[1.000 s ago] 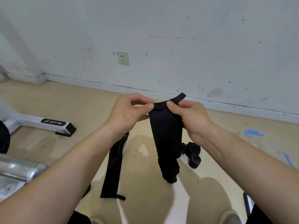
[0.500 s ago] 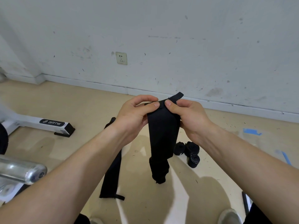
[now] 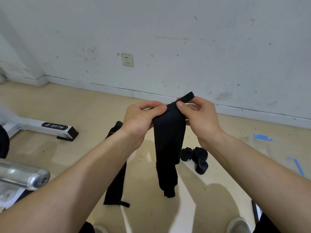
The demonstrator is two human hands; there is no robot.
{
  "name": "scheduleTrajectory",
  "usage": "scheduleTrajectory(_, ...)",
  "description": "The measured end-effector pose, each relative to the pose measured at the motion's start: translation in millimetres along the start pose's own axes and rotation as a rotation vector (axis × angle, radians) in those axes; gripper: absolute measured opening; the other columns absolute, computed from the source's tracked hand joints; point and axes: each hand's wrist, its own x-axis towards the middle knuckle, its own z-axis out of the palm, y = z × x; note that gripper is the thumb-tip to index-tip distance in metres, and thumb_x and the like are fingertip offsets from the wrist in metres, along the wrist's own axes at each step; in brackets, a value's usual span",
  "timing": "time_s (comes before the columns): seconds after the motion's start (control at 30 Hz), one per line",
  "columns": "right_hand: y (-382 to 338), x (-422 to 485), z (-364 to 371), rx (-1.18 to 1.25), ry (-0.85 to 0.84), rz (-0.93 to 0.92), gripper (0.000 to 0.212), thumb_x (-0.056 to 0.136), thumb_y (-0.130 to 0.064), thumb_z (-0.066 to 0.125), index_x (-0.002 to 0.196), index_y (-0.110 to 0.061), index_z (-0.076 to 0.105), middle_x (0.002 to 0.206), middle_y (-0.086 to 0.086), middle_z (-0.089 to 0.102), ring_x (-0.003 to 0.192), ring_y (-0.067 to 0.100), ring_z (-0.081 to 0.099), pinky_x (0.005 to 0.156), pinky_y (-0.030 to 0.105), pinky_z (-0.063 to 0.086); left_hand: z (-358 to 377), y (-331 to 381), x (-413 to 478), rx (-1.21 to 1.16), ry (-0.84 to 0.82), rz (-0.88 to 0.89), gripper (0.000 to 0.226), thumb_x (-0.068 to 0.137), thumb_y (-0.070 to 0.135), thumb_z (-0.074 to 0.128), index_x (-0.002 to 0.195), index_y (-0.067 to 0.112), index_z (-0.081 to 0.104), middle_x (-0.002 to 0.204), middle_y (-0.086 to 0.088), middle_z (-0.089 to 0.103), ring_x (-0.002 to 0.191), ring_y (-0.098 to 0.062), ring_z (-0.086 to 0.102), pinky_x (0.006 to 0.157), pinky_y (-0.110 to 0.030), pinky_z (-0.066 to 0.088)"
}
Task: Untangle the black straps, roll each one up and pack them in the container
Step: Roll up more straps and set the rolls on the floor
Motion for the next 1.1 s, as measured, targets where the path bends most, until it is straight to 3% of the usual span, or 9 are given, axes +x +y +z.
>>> scheduleTrajectory(0.17, 2, -2, 3, -0.088, 0.098, -0.09, 0.006, 0.09, -0.014, 0.075, 0.092, -0.014, 0.069, 0.076, 0.003, 0.076, 0.075, 0.02, 0.074, 0.076, 0.044, 0.062, 1, -3, 0, 0.007, 0.028, 0.014, 0.009, 0.083, 0.012, 0.084, 0.09, 0.012, 0.079, 0.097, -0.01, 0.078, 0.09, -0.026, 0.075, 0.083, -0.035, 0.06)
scheduleTrajectory(0.3, 5, -4, 8, -0.128, 0.148, -0.154, 0.013, 0.086, -0.016, 0.079, 0.086, -0.024, 0.068, 0.083, -0.003, 0.074, 0.083, 0.014, 0.073, 0.077, 0.048, 0.061, 2, -5, 1, 0.016, 0.075, 0.036, 0.008, 0.078, 0.016, 0.088, 0.083, 0.017, 0.082, 0.1, -0.011, 0.078, 0.101, -0.034, 0.074, 0.097, -0.049, 0.059)
scheduleTrajectory(0.47, 7, -3, 9, -0.101, 0.159, -0.156, 0.02, 0.083, -0.014, 0.081, 0.081, -0.024, 0.064, 0.086, -0.001, 0.074, 0.086, 0.019, 0.073, 0.081, 0.049, 0.06, 0, -4, 1, 0.035, 0.079, 0.047, 0.01, 0.078, 0.018, 0.089, 0.085, 0.018, 0.082, 0.101, -0.011, 0.078, 0.101, -0.033, 0.074, 0.097, -0.051, 0.058)
scheduleTrajectory(0.63, 5, -3, 10, -0.16, 0.112, -0.157, 0.015, 0.08, -0.013, 0.084, 0.08, -0.021, 0.072, 0.082, -0.009, 0.075, 0.081, 0.009, 0.072, 0.082, 0.04, 0.061, -1, -5, 0, 0.041, 0.075, 0.045, 0.009, 0.078, 0.016, 0.088, 0.084, 0.017, 0.081, 0.097, -0.012, 0.079, 0.099, -0.034, 0.075, 0.098, -0.05, 0.058)
scheduleTrajectory(0.73, 4, -4, 9, -0.166, 0.068, -0.126, 0.012, 0.079, -0.017, 0.086, 0.083, -0.021, 0.076, 0.084, -0.007, 0.077, 0.072, 0.016, 0.072, 0.075, 0.037, 0.061, -2, -6, 0, 0.03, 0.071, 0.036, 0.01, 0.079, 0.014, 0.087, 0.087, 0.015, 0.081, 0.097, -0.012, 0.078, 0.097, -0.033, 0.075, 0.096, -0.048, 0.059)
scheduleTrajectory(0.83, 5, -5, 9, -0.18, 0.033, -0.116, 0.014, 0.076, -0.021, 0.088, 0.084, -0.024, 0.077, 0.075, -0.009, 0.075, 0.065, 0.011, 0.067, 0.065, 0.025, 0.053, -3, -8, 0, 0.02, 0.076, 0.027, 0.01, 0.079, 0.014, 0.087, 0.087, 0.014, 0.081, 0.099, -0.013, 0.078, 0.097, -0.033, 0.075, 0.095, -0.048, 0.059)
scheduleTrajectory(1.0, 7, -6, 7, -0.228, -0.105, -0.123, 0.018, 0.08, -0.025, 0.086, 0.094, -0.032, 0.078, 0.077, -0.013, 0.074, 0.077, 0.013, 0.068, 0.073, 0.021, 0.052, -10, -5, 2, -0.005, 0.09, 0.006, 0.012, 0.082, 0.013, 0.085, 0.092, 0.011, 0.079, 0.094, -0.01, 0.078, 0.089, -0.029, 0.076, 0.09, -0.044, 0.061)
scheduleTrajectory(1.1, 4, -5, 6, -0.274, -0.138, -0.158, 0.016, 0.089, -0.017, 0.077, 0.097, -0.03, 0.077, 0.085, -0.007, 0.077, 0.076, 0.014, 0.069, 0.066, 0.014, 0.047, -12, -4, 3, 0.006, 0.082, 0.011, 0.01, 0.082, 0.013, 0.085, 0.091, 0.012, 0.079, 0.091, -0.008, 0.077, 0.085, -0.025, 0.075, 0.084, -0.04, 0.061)
